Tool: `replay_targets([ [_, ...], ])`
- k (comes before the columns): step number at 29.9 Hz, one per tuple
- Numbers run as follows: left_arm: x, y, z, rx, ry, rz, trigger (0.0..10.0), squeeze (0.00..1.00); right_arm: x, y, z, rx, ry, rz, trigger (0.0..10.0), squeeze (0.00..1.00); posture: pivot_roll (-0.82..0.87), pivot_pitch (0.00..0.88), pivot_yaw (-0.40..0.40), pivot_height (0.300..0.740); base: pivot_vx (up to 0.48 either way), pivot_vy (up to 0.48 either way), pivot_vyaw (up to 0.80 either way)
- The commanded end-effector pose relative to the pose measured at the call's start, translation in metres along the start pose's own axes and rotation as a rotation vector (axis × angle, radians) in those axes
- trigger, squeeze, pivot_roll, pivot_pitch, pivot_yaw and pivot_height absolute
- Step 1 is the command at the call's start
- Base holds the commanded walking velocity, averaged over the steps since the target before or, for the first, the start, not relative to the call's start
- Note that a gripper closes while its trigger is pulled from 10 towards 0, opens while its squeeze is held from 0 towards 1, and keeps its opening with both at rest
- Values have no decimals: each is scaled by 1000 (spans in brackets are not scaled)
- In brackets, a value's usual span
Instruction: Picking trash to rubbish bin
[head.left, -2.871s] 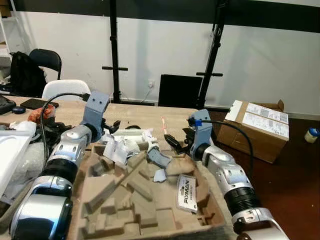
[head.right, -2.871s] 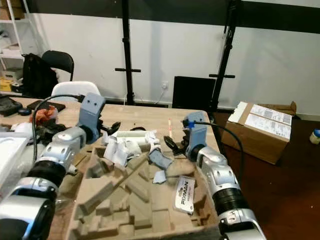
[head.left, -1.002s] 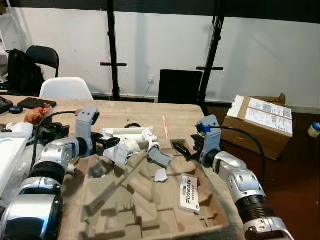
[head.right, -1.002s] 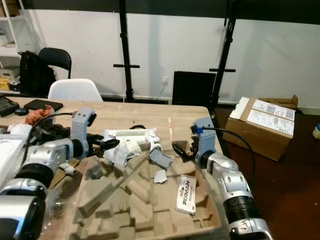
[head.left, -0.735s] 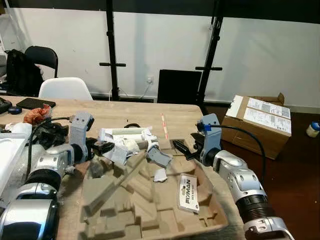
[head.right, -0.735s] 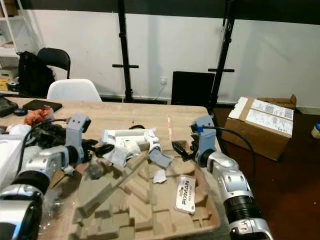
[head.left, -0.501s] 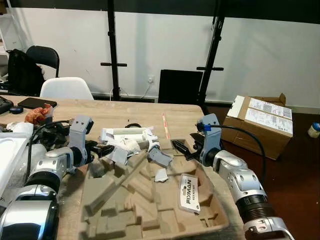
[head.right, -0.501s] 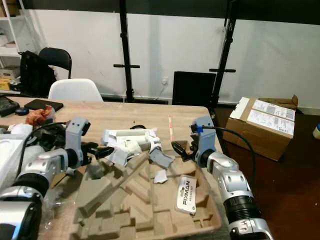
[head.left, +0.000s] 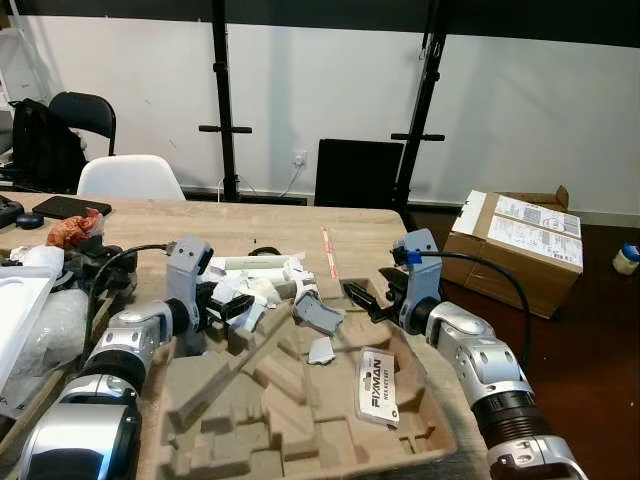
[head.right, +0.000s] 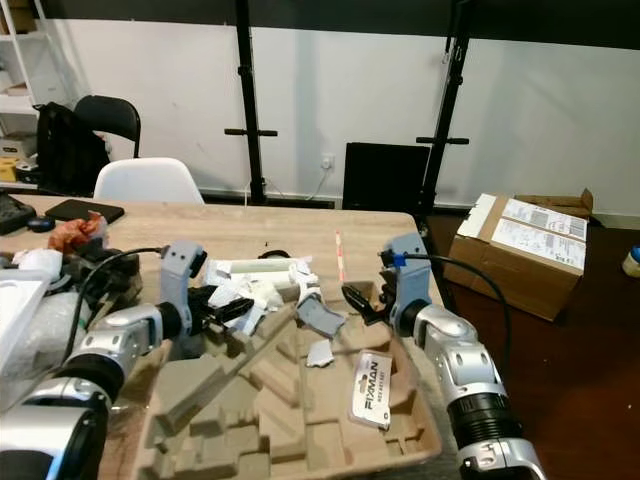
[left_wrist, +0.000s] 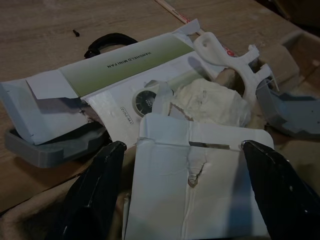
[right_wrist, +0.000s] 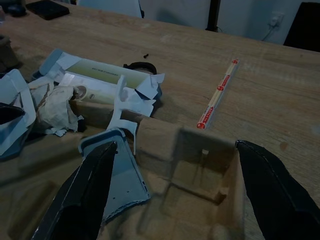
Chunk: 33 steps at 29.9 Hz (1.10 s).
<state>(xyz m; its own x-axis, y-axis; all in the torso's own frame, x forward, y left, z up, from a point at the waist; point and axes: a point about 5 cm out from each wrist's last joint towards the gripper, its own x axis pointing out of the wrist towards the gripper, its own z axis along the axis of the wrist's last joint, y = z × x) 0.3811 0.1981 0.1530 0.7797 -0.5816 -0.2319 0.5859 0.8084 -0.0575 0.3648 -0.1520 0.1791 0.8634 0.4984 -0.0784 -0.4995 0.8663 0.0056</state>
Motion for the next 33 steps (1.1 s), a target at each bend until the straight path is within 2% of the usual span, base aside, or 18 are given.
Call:
replay_targets([
  [1, 0, -3, -16, -18, 66, -1, 10000, 0, -1, 3, -2, 4, 10, 13, 10000, 0, -6, 82, -23, 740, 0, 0, 0],
  [6, 0, -3, -14, -16, 56, -19, 10000, 0, -2, 2, -3, 3, 12, 14, 10000, 0, -6, 84, -23, 740, 0, 0, 0],
  [7, 1, -3, -11, -34, 33, -36, 0, 0, -2, 2, -3, 4, 13, 13, 10000, 0, -3, 84, -23, 740, 0, 0, 0],
  [13, 0, -3, -6, -61, 1, -57, 0, 0, -2, 2, -3, 4, 13, 12, 10000, 0, -2, 86, -24, 740, 0, 0, 0],
  [15, -2, 0, 2, -90, -55, -60, 0, 0, -2, 2, -3, 5, 14, 11, 10000, 0, 1, 88, -25, 740, 0, 0, 0],
  [18, -3, 2, 7, -106, -86, -56, 0, 0, -1, 2, -3, 6, 15, 12, 10000, 0, 1, 88, -25, 740, 0, 0, 0],
  [21, -6, 6, 20, -154, -178, -61, 0, 0, -1, 2, -4, 6, 17, 11, 10000, 0, 1, 90, -25, 740, 0, 0, 0],
  [26, -10, 9, 31, -204, -270, -71, 0, 0, -2, 1, -4, 6, 18, 8, 10000, 0, 1, 90, -25, 740, 0, 0, 0],
  [28, -15, 12, 45, -265, -390, -99, 0, 0, -2, 1, -4, 6, 18, 6, 10000, 0, 2, 90, -28, 740, 0, 0, 0],
  [33, -20, 14, 53, -298, -478, -128, 0, 0, -1, 1, -3, 6, 18, 6, 10000, 0, 3, 88, -31, 740, 0, 0, 0],
])
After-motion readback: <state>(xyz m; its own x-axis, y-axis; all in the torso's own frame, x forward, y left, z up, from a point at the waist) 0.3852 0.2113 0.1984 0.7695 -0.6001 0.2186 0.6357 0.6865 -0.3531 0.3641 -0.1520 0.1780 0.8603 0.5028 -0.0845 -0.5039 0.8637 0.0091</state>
